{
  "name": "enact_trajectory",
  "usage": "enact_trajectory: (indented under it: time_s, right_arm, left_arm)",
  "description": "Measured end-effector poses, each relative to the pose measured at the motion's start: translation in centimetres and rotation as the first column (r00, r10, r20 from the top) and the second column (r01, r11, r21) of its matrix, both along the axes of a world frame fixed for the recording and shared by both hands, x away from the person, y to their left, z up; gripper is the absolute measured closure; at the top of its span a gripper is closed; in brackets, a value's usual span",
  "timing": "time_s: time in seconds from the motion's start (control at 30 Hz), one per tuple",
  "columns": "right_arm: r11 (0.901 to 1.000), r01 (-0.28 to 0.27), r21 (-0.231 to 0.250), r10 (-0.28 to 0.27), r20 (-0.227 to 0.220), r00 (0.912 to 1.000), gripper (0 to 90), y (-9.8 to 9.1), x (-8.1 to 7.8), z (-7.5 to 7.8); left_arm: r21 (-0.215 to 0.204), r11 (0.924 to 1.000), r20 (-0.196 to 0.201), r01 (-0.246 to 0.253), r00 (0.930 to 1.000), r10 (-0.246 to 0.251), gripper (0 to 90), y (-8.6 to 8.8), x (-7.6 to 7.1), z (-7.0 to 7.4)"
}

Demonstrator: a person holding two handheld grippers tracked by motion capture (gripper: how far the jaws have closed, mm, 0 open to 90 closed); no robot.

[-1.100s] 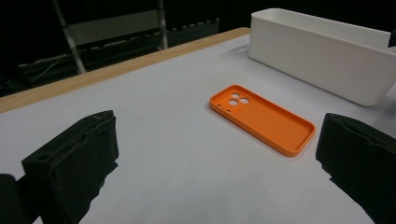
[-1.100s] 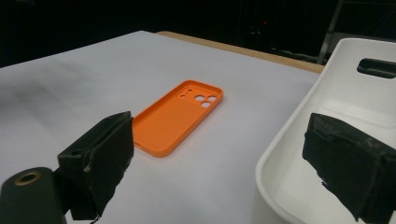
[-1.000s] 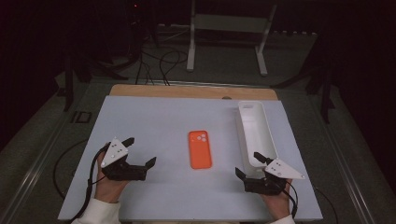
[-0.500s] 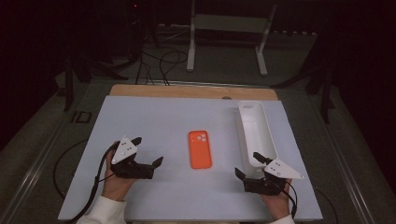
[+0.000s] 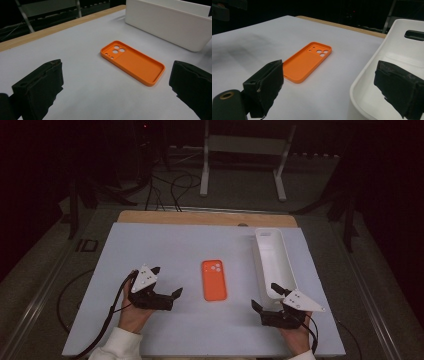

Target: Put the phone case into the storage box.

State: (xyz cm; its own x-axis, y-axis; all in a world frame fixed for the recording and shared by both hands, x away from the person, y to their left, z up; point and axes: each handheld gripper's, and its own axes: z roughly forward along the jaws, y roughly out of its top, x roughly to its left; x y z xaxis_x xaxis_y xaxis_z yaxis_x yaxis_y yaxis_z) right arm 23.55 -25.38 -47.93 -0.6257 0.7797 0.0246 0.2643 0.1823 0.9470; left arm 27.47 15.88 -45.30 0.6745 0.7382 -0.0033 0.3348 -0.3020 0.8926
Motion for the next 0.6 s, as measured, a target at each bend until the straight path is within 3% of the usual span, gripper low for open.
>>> enact_trajectory:
  time_s: [0.37,0.6]
  right_arm:
    - [1.0000,0.002,-0.003,-0.002,0.000,1.0000,8.9,0.0,0.0,-0.1]
    - [1.0000,0.000,-0.006,0.000,0.000,1.0000,8.9,0.0,0.1,-0.1]
  left_arm:
    - [0.010,0.9999,-0.007,0.013,0.9999,-0.013,0.0,-1.0,0.3,-0.4]
    - [0.042,0.9986,-0.005,0.031,0.9995,-0.031,0.0,-2.3,0.5,-0.3]
